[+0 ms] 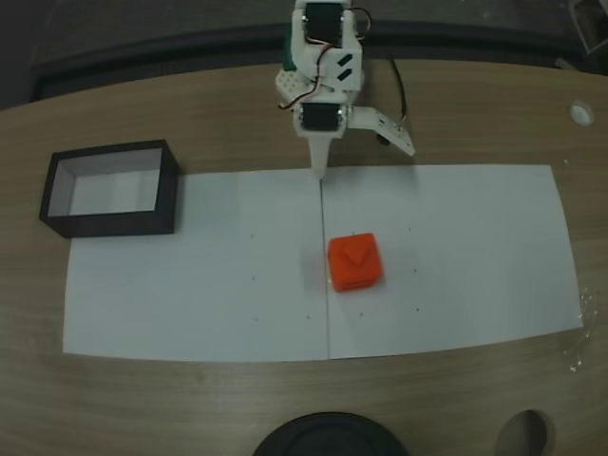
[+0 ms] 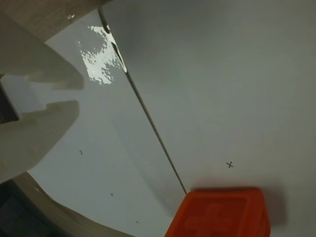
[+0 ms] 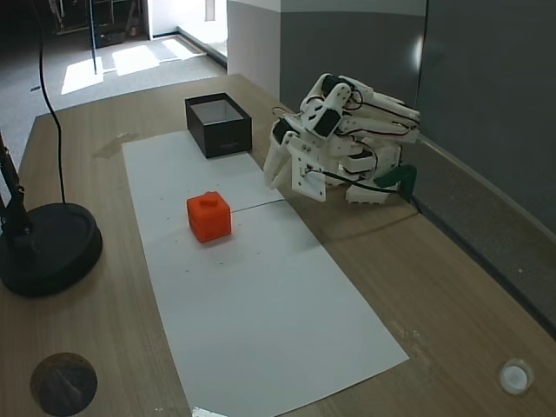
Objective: Grab a orange square and put it in the box.
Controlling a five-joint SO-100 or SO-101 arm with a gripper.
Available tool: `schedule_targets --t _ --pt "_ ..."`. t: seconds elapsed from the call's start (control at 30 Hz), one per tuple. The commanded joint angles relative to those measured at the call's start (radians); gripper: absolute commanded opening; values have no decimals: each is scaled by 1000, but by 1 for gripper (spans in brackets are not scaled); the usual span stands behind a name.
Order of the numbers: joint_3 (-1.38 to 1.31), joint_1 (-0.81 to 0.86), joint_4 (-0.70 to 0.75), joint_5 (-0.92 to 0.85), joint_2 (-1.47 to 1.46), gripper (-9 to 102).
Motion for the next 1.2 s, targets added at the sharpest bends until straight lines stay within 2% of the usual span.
schedule_targets --t 0.0,0.67,0.8,0.87,0.93,1.07,1.17 --pt "-57 0 5 0 6 0" --pt "-57 -2 3 -5 6 0" --pt "-48 -8 -54 2 6 0" --pt "-37 5 -146 -6 6 1" --pt "-41 21 -236 -6 6 5" --pt "-74 67 -354 2 6 26" --pt "-158 74 -373 2 -11 34"
